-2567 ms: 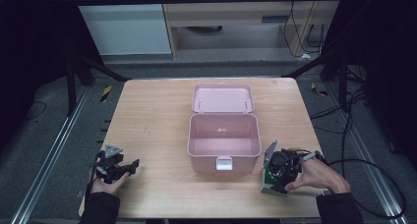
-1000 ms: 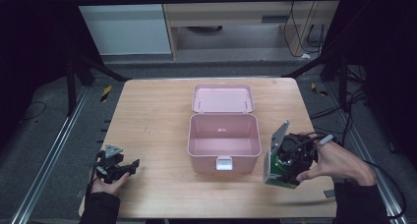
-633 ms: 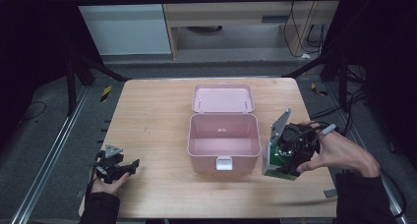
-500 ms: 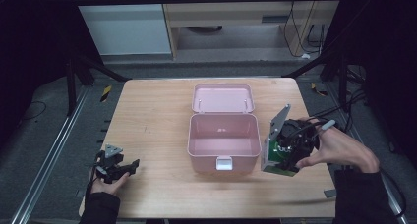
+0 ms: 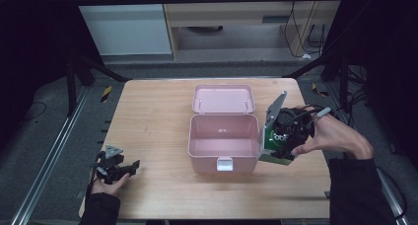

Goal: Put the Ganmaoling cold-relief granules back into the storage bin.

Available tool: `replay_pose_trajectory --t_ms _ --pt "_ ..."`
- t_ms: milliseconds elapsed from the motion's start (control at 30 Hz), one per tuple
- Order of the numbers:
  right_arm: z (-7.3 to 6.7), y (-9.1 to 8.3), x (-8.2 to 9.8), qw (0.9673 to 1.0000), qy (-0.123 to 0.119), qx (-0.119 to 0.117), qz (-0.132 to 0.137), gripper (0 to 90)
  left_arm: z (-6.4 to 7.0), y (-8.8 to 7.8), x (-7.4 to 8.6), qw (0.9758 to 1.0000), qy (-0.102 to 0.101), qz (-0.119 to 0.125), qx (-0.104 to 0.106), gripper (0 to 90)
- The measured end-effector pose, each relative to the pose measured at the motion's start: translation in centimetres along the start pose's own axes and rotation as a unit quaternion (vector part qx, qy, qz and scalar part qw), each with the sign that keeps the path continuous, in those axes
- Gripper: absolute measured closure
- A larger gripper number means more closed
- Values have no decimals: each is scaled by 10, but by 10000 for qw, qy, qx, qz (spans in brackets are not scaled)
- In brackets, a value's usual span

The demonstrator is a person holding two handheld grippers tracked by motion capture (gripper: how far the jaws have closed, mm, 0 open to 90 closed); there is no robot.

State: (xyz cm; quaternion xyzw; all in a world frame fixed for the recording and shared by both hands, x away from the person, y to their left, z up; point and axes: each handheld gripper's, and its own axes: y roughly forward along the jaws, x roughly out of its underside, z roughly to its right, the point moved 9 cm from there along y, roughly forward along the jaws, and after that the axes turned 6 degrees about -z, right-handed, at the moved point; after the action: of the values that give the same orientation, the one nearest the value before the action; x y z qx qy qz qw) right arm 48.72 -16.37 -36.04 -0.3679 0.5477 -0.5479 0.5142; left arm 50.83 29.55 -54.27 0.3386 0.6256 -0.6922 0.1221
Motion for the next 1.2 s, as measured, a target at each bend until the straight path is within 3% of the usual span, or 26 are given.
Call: replay_pose_trajectory --t_ms 667,1200 --pt "20 -3 -24 9999 -138 42 77 170 0 0 0 10000 11 -6 -6 332" --pt "32 6 -47 9995 -308 8 32 170 0 1 0 10000 11 -12 6 332"
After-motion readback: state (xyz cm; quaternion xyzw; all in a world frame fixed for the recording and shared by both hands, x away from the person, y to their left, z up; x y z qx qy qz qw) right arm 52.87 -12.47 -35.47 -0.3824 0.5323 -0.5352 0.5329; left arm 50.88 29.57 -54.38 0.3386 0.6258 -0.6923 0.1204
